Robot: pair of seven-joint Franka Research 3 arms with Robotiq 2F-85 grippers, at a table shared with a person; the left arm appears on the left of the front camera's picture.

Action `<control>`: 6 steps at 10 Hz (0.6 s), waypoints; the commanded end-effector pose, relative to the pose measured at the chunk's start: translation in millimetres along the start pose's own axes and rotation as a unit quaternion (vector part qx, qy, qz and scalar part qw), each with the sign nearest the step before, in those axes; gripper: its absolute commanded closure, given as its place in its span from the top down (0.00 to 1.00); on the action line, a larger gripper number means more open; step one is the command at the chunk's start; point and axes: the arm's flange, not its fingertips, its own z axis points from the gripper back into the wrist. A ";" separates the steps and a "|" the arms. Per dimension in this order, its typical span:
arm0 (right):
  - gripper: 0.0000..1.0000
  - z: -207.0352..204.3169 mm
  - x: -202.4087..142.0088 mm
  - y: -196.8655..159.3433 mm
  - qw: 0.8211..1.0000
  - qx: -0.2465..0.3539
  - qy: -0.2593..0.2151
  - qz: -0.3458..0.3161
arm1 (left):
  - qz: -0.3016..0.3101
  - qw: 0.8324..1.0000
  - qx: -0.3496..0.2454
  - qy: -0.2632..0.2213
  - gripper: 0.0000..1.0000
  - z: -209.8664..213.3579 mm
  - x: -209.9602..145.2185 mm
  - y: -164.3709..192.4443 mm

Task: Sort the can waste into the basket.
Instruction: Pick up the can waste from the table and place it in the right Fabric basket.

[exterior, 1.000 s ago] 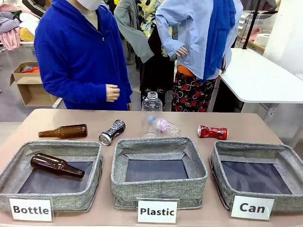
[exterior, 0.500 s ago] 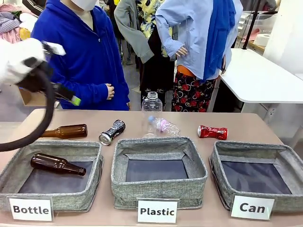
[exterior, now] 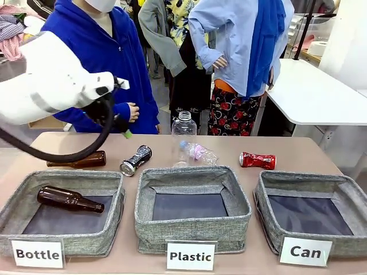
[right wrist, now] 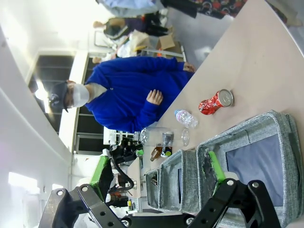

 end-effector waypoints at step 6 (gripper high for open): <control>1.00 -1.4 2.2 -0.5 1.000 0.014 -0.008 0.012 | 0.053 0.990 -0.083 0.102 1.00 -100.2 17.7 3.2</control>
